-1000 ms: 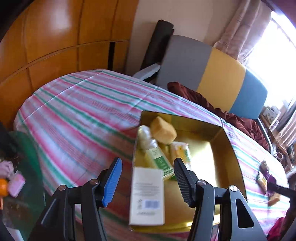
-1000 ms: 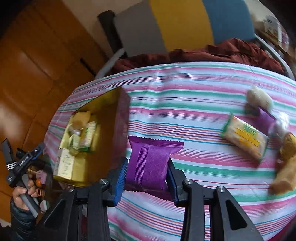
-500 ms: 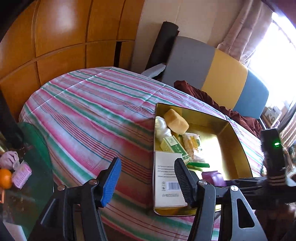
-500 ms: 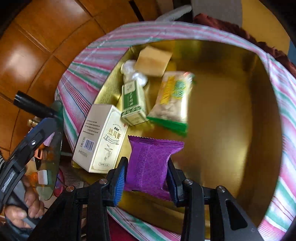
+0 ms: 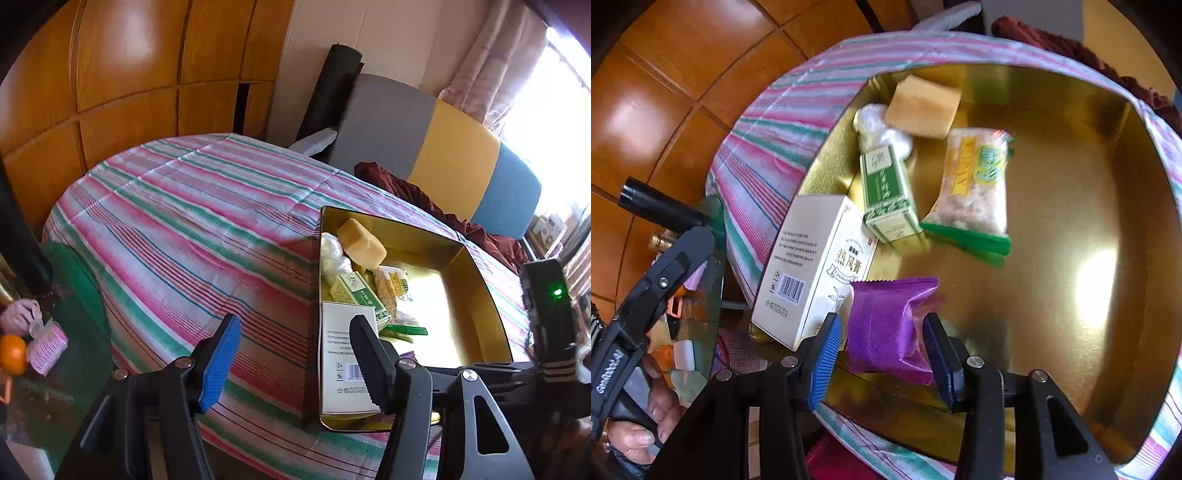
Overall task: Organize objects
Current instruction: 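Carry the purple packet into the gold tray and open the right tool, then move both tools back to the remaining items on the table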
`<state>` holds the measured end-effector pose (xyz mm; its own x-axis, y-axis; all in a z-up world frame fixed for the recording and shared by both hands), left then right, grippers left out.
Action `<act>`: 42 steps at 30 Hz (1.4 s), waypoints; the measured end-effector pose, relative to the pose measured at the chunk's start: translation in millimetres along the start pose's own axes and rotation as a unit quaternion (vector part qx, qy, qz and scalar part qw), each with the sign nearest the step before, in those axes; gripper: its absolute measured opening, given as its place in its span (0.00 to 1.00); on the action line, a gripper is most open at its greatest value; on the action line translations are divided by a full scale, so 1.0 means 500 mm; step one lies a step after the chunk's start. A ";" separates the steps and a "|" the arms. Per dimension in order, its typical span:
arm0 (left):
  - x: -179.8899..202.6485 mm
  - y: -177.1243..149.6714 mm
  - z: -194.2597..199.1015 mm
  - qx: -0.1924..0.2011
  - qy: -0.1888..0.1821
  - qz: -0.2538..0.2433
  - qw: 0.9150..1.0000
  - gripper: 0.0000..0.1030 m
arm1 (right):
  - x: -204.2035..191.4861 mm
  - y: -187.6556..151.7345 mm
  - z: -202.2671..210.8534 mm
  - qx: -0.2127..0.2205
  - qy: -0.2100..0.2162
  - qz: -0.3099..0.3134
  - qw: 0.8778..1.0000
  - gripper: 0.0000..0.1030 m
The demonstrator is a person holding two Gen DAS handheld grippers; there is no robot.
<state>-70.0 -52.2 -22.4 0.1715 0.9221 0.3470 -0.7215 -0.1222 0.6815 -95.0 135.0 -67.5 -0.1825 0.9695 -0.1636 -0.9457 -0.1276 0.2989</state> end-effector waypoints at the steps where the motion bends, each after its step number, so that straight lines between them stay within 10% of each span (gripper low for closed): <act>1: 0.008 0.000 0.003 0.002 0.002 -0.007 1.000 0.61 | 0.007 -0.004 0.012 0.008 -0.003 -0.001 1.000 0.45; 26: 0.309 -0.046 -0.014 -0.031 -0.065 -0.196 0.978 0.68 | 0.450 -0.137 0.270 0.151 -0.126 -0.194 0.961 0.45; 34: 0.402 -0.075 -0.043 -0.058 -0.092 -0.240 0.965 0.69 | 0.642 -0.191 0.336 0.186 -0.184 -0.274 0.925 0.45; 42: 0.492 -0.107 -0.086 -0.100 -0.120 -0.267 0.951 0.70 | 0.824 -0.291 0.350 0.213 -0.216 -0.402 0.864 0.45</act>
<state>-17.8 196.9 -1.3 0.6797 0.7202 0.1390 -0.5979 0.4343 0.6737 14.3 589.8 -13.9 0.6921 0.7081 -0.1404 -0.5180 0.6226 0.5866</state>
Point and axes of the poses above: each gripper's, at about its wrist camera, not at the fingertips, and z roughly against the way its jaws point, x to its right, y to its top, the point moved 1 cm from there along -z, roughly the way its jaws point, and after that the axes turned 13 degrees about -y, right-handed, at the moved point
